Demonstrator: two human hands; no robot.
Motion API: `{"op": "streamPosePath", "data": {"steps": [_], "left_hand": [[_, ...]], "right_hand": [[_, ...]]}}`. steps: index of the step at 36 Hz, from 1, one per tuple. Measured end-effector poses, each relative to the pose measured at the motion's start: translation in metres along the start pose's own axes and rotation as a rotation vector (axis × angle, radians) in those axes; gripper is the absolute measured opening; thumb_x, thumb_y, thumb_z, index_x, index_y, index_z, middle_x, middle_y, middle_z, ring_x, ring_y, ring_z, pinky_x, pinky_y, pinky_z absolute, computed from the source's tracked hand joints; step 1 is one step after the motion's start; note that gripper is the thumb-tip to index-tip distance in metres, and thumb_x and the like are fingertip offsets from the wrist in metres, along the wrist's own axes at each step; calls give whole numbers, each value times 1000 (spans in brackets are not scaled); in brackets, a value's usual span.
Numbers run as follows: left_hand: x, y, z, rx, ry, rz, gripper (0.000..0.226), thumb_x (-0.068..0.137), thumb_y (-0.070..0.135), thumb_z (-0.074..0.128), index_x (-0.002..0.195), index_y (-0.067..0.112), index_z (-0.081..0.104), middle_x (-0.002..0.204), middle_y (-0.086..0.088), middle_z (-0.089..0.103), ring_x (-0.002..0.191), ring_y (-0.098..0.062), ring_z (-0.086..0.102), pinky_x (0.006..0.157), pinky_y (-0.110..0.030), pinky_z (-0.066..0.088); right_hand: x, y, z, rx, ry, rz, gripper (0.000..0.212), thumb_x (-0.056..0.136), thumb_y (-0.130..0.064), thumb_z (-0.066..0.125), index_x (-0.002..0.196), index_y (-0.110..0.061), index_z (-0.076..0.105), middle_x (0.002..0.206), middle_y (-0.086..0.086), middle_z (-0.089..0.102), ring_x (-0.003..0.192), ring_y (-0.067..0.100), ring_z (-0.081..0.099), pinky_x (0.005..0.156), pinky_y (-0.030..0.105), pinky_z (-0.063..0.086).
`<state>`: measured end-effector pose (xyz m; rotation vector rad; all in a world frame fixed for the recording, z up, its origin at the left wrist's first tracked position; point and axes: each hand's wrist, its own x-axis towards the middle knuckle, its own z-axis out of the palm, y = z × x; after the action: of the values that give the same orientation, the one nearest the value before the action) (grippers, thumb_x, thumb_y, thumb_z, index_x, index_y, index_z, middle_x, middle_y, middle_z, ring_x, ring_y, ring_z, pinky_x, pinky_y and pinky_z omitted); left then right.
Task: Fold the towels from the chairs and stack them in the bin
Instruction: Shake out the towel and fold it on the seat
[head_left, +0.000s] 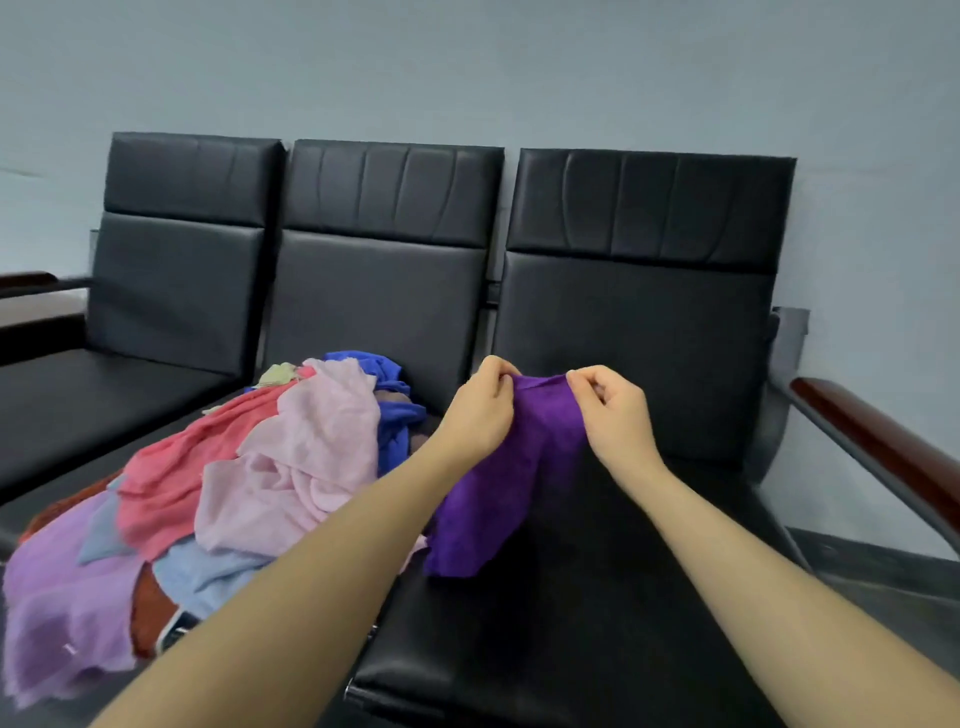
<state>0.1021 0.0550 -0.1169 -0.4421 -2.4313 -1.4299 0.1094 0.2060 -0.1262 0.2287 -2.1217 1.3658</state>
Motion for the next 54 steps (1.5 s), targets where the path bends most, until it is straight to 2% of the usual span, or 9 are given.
{"op": "streamPosePath", "data": {"steps": [5, 12, 16, 23, 29, 33, 40, 47, 54], "left_hand": [[-2, 26, 13, 85, -99, 196, 14, 96, 28, 51, 105, 19, 49, 97, 6, 59, 90, -11, 56, 79, -25, 44], [2, 57, 22, 19, -66, 239, 13, 96, 34, 48, 96, 21, 50, 95, 4, 59, 89, -14, 56, 81, -31, 45], [4, 70, 20, 201, -60, 284, 13, 98, 34, 42, 98, 24, 49, 98, 3, 58, 94, -20, 56, 91, -40, 42], [11, 80, 17, 310, 108, 271, 23, 100, 27, 40, 103, 15, 60, 94, -1, 53, 93, -27, 56, 88, -38, 42], [16, 72, 14, 473, 272, 282, 29, 101, 23, 38, 110, 12, 63, 108, -6, 57, 99, -28, 51, 85, -36, 36], [18, 53, 10, 605, 286, 249, 29, 101, 14, 37, 116, 14, 61, 113, -3, 54, 100, -25, 45, 81, -29, 28], [16, 29, 4, 671, 296, 153, 31, 94, 3, 39, 113, 10, 64, 109, -6, 55, 99, -26, 49, 76, -31, 35], [13, 15, -3, 622, 302, -2, 31, 90, -3, 39, 104, 9, 64, 106, -5, 53, 90, -28, 57, 66, -34, 40], [18, 15, -4, 525, 390, -33, 32, 92, 0, 36, 107, 9, 64, 109, -7, 55, 91, -29, 57, 70, -37, 43]], "right_hand": [[3, -11, -37, 90, 20, 58, 27, 97, -29, 52, 83, -8, 63, 72, 10, 58, 67, 18, 52, 64, 30, 45], [6, -34, -65, 222, 16, 82, 36, 94, -34, 57, 66, -12, 52, 58, 0, 47, 56, 12, 43, 54, 24, 39], [7, -38, -77, 247, 48, 10, 34, 91, -28, 63, 70, -4, 51, 64, 6, 46, 62, 17, 42, 59, 29, 38], [7, -35, -88, 39, -9, -73, 30, 88, -25, 68, 71, -7, 51, 62, 2, 52, 59, 10, 47, 57, 24, 40], [9, -19, -98, -266, -89, -54, 6, 90, -18, 63, 84, -18, 65, 78, -2, 65, 74, 11, 59, 67, 22, 44], [6, -6, -105, -568, -34, 53, 17, 94, -17, 48, 95, -22, 65, 89, -6, 62, 84, 17, 59, 70, 30, 43], [2, 12, -113, -852, 11, 198, 27, 91, -8, 43, 106, -14, 65, 106, 5, 63, 95, 27, 59, 76, 33, 41], [-1, 26, -126, -891, 187, 311, 21, 98, -14, 46, 108, -6, 62, 108, 13, 57, 94, 31, 57, 73, 34, 39], [8, 25, -126, -569, 396, 311, 17, 97, -8, 46, 101, -10, 63, 108, 12, 53, 79, 24, 48, 68, 32, 39]]}}
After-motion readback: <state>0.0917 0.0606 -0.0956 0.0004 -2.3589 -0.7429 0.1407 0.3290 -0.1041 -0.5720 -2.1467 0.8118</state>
